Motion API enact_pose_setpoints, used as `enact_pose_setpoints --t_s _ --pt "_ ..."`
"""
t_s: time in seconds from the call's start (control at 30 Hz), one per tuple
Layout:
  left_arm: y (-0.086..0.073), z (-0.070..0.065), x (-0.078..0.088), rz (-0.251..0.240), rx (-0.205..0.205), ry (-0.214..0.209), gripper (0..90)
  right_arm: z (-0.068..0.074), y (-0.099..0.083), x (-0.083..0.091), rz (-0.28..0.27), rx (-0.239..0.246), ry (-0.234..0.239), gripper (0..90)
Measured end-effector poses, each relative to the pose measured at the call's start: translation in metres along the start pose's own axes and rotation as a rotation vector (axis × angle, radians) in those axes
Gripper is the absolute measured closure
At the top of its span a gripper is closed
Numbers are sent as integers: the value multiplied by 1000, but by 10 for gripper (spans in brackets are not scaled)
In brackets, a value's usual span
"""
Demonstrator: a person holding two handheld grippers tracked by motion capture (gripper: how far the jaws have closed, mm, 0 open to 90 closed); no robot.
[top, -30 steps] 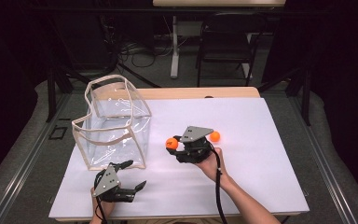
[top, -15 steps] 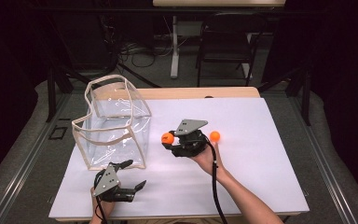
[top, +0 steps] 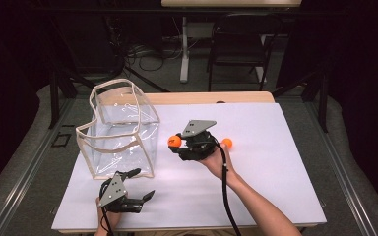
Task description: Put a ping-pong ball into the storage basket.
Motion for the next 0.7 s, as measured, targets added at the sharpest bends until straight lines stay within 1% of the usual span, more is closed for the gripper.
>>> enact_pose_setpoints --t_s 0.17,0.3,0.43,0.7 --pt "0 0 0 0 0 -4 157 -2 4 -2 8 6 -1 509" --pt "0 0 0 -1 2 -3 157 -2 10 -3 4 2 10 508" --pt "0 0 0 -2 1 -3 157 -2 14 -5 10 16 10 509" --pt "0 -1 0 -3 1 -5 157 -1 21 -7 13 27 8 509"
Point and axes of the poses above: each handheld gripper's, and its own axes: x roughly backward along the jaws, y roughly out of its top, z roughly to its left, the point moved 8 cm from there along -x, roughly forward along the jaws, and after that the axes turned 3 degrees about -z, right-handed, at the moved point
